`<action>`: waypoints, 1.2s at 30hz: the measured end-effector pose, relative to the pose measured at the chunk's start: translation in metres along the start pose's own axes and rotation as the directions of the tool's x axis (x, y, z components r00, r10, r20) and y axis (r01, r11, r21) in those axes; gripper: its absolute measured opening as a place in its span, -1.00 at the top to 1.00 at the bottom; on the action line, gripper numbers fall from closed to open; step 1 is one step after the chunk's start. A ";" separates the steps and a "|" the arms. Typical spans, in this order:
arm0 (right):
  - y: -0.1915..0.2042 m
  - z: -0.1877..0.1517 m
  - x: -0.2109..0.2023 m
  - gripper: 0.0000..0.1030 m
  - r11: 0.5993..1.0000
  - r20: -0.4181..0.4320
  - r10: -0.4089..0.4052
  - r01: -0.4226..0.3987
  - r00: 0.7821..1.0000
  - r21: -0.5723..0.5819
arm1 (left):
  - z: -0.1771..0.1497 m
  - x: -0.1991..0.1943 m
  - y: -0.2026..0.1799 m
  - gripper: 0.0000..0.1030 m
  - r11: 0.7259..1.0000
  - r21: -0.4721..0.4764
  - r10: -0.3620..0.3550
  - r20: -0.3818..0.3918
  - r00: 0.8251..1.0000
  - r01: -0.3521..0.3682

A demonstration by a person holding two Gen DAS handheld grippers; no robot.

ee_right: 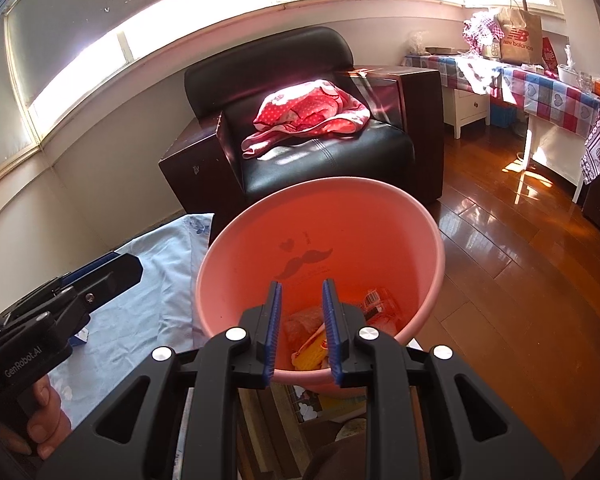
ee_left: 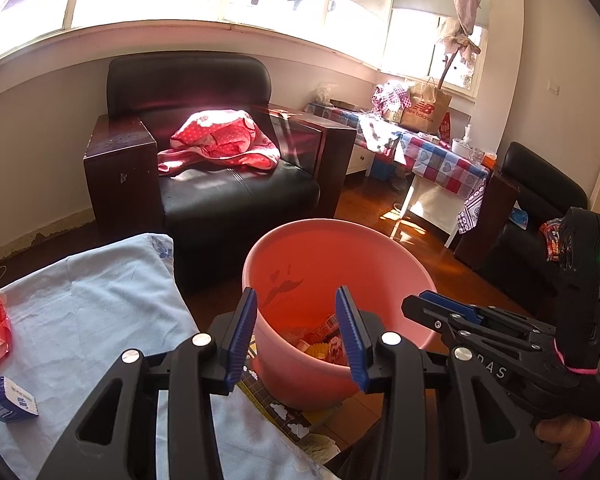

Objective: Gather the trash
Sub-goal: 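Open both tools to drop the foam and wrapper into the bucket, then move both tools back over the table toward the Tempo pack and red bag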

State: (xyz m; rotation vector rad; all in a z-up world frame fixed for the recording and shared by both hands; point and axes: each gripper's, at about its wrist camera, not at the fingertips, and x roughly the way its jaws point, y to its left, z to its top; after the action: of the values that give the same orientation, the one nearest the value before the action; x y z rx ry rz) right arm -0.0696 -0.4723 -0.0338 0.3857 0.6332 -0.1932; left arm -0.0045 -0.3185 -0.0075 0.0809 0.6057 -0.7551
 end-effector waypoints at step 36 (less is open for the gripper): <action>0.205 -0.079 -0.003 0.59 0.883 -0.251 0.302 -0.369 0.920 -0.290 | -0.114 -0.152 0.152 0.05 0.908 -0.220 0.369 0.013 0.929 -0.358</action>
State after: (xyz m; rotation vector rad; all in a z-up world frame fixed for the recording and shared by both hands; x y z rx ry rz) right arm -0.0543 -0.2535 -0.0308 0.1832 0.7699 0.2900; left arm -0.0451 -0.0815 -0.0411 -0.0260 0.5953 -0.3249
